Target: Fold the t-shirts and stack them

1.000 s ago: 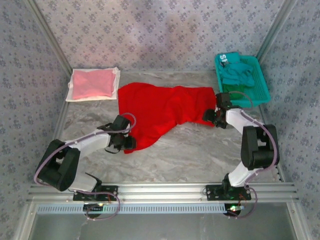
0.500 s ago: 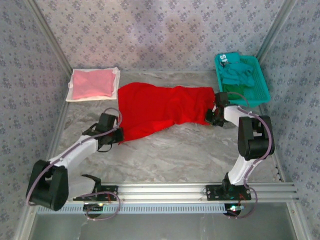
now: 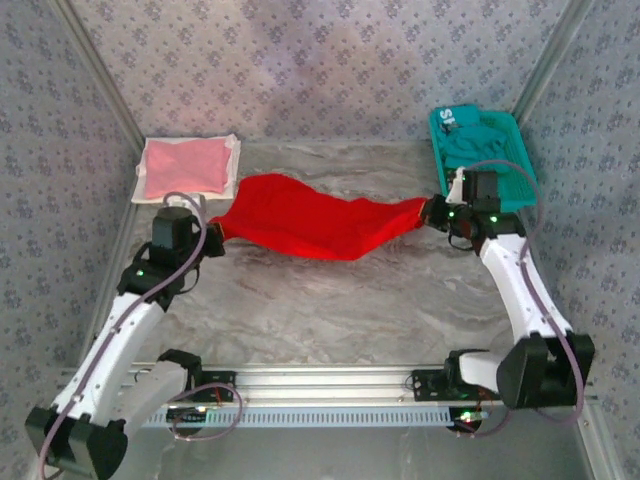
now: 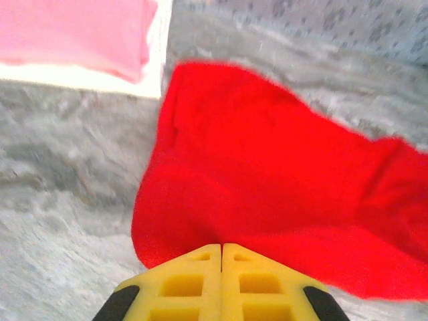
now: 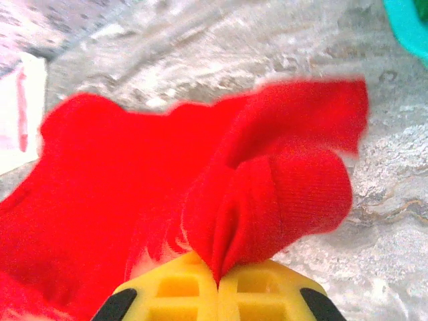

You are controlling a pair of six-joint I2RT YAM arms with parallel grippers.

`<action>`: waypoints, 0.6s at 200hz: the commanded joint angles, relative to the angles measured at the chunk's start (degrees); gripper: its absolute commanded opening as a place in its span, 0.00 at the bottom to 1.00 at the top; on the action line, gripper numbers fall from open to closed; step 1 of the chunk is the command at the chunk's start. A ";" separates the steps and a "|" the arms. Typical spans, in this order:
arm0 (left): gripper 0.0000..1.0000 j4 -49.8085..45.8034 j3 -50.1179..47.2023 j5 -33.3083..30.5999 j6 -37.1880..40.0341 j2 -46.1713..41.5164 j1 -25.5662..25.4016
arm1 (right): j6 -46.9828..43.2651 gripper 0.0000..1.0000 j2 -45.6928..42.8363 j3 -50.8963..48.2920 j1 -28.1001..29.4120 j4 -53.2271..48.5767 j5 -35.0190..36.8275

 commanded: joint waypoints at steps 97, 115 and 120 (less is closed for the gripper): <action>0.00 -7.94 33.64 2.65 12.55 -3.20 0.46 | 2.04 0.00 -16.01 29.58 1.72 -20.88 2.47; 0.00 -8.12 37.34 1.01 14.09 1.28 0.47 | 2.93 0.00 -11.79 32.68 1.72 -24.28 4.56; 0.00 -8.15 37.93 -0.26 14.79 2.94 0.52 | 2.72 0.00 -10.04 32.88 1.51 -24.88 5.00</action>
